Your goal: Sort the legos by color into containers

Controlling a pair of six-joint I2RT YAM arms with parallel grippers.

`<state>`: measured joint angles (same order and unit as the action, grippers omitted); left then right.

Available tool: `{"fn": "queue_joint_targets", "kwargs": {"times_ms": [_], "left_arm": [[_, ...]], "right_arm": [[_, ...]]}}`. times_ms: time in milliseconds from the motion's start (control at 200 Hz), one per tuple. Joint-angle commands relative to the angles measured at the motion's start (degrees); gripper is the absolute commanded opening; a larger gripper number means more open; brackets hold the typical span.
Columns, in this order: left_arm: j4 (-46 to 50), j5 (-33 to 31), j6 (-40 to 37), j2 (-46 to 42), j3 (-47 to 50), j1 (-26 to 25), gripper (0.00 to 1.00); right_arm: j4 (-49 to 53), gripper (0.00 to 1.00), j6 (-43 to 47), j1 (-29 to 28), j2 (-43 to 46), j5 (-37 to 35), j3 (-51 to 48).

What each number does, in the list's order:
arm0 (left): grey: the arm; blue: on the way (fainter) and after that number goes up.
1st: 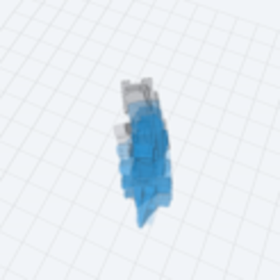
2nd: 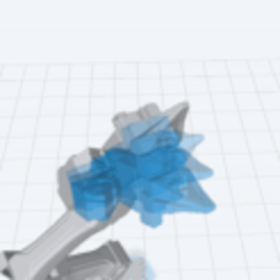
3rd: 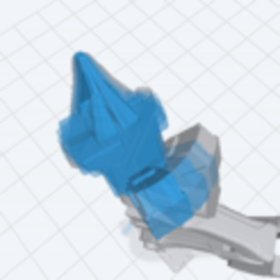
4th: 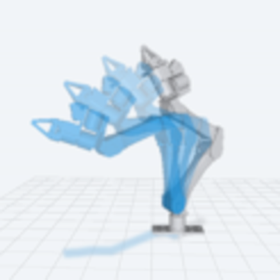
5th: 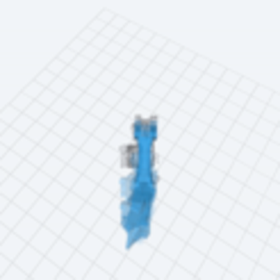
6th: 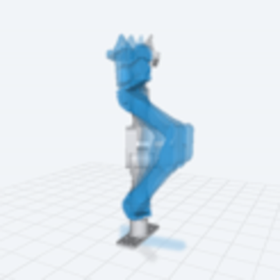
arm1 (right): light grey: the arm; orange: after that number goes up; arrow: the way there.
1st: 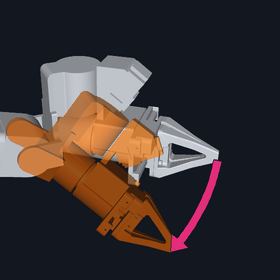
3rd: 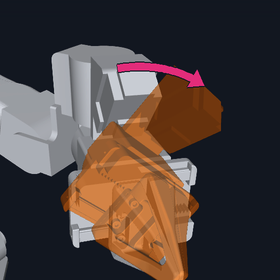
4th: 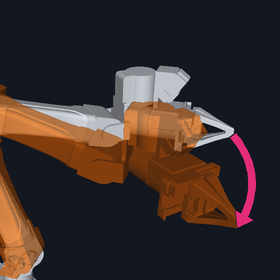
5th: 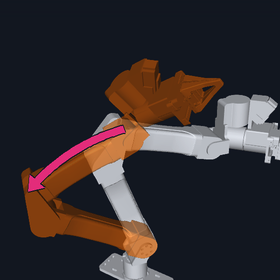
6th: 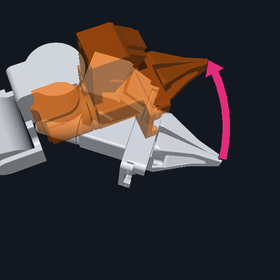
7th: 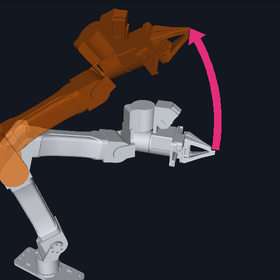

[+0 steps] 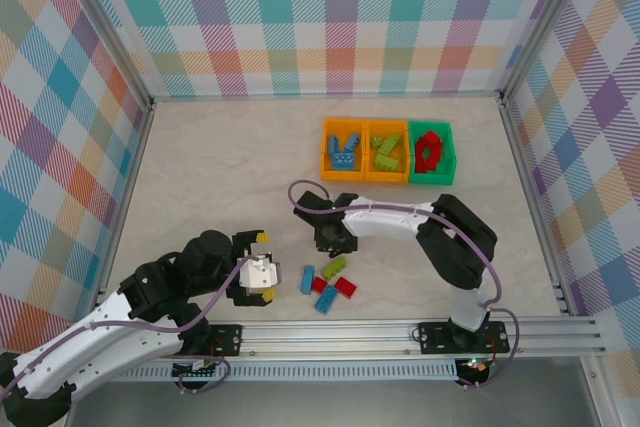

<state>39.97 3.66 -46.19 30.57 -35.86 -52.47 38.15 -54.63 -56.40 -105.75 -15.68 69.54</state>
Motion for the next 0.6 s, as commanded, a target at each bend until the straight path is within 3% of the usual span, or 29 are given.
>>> {"fn": "queue_joint_targets", "kwargs": {"times_ms": [0, 125, 305, 430, 595], "left_arm": [[-1.73, 1.52, -0.82, -0.35, 0.52, -0.27, 1.0], [-1.9, 1.51, -0.83, -0.75, 0.69, -0.27, 1.0], [-2.68, 2.03, -0.74, -1.99, 1.03, -0.27, 1.0], [-3.14, 2.73, -0.74, -2.28, 1.22, 0.17, 1.0], [-3.23, 3.15, -0.3, -1.92, 1.21, 0.35, 1.0]], "right_arm": [[-1.97, 0.35, 3.86, 1.22, 8.09, -4.23, -1.5], [-1.74, 0.36, 8.28, 4.96, 13.76, -8.37, -2.05], [-4.63, 0.36, 18.77, 16.63, 17.35, -8.13, -0.11], [-6.69, 0.36, 25.43, 24.91, 13.02, -4.69, 5.0], [-8.56, 0.4, 29.98, 31.11, 2.72, -2.38, 13.21]]}}
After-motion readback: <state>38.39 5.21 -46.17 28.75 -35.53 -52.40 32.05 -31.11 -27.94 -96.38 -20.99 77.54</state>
